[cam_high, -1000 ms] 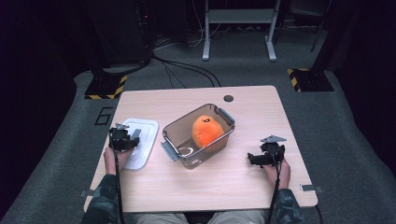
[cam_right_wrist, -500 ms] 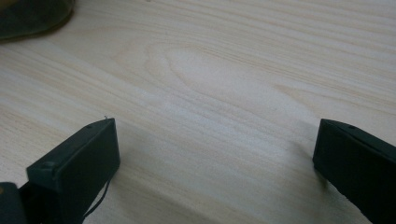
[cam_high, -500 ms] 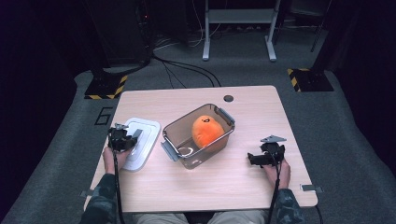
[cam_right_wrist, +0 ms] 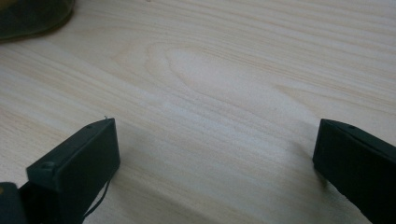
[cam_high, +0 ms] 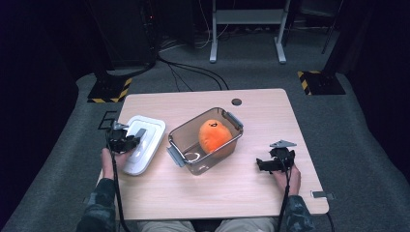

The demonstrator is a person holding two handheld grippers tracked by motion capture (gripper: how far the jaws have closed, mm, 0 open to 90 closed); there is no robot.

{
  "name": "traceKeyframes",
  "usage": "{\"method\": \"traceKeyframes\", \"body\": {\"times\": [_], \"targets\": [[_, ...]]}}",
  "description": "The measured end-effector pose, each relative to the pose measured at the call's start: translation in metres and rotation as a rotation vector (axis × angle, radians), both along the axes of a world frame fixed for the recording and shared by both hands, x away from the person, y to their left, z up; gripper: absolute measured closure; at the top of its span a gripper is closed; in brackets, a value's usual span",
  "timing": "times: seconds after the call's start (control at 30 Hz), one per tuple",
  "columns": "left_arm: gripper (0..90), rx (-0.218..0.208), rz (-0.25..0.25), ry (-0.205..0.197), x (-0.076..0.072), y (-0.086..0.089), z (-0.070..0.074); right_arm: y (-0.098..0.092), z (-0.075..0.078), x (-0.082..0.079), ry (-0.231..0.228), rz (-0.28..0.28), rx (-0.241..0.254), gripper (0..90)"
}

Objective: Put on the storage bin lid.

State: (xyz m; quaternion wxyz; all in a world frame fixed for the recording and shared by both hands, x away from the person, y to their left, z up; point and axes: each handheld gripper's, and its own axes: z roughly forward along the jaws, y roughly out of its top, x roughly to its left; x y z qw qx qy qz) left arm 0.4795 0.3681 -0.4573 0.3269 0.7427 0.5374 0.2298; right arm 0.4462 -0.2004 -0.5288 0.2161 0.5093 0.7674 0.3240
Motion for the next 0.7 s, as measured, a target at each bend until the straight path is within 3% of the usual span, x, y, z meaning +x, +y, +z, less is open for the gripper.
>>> {"method": "traceKeyframes", "body": {"times": [0.7], "targets": [[66.4,0.031,-0.05,-0.066,0.001,-0.006,0.064,0.0,0.0,0.0,-0.001,0.002,0.0,0.0]]}}
